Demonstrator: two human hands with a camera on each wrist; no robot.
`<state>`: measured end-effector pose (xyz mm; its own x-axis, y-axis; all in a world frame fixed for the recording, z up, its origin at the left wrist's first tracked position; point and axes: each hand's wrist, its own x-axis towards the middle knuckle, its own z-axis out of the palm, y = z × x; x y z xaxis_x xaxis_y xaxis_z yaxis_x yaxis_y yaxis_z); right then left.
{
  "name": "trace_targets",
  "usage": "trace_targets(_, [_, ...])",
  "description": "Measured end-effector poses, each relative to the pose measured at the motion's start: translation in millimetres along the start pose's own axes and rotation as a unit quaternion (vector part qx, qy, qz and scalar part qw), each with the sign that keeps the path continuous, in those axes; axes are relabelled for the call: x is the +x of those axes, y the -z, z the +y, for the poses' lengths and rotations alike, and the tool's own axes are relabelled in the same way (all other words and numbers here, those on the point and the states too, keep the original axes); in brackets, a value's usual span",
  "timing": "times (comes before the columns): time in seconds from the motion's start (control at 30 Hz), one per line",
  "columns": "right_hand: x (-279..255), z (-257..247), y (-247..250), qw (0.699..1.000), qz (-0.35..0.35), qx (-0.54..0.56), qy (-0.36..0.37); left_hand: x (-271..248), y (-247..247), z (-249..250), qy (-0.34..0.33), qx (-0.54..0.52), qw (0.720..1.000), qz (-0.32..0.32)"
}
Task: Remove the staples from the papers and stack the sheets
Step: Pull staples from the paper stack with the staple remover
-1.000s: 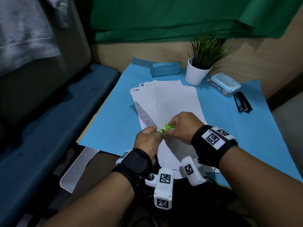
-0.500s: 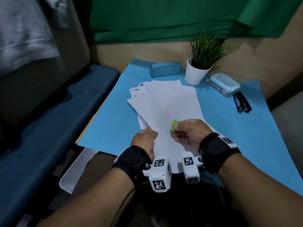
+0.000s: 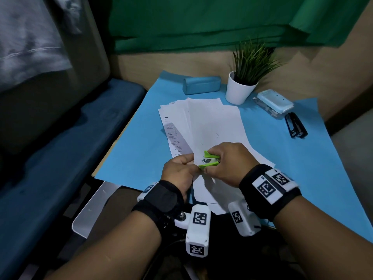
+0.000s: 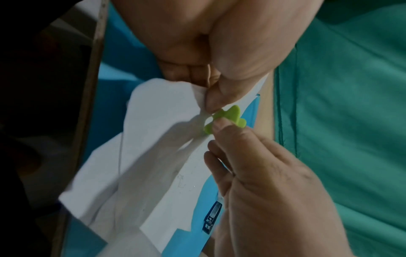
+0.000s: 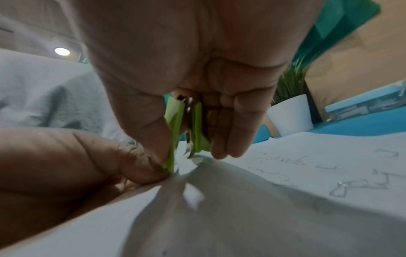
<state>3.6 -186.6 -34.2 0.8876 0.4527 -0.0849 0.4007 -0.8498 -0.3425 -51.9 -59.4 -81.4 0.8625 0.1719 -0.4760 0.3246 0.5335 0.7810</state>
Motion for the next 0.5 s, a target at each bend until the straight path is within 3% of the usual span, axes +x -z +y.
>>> trace_targets(0.5, [13, -5, 6, 0.995, -0.066, 0.020, -0.068, -1, 3, -8, -0.041, 0.028, 0.998, 0.031])
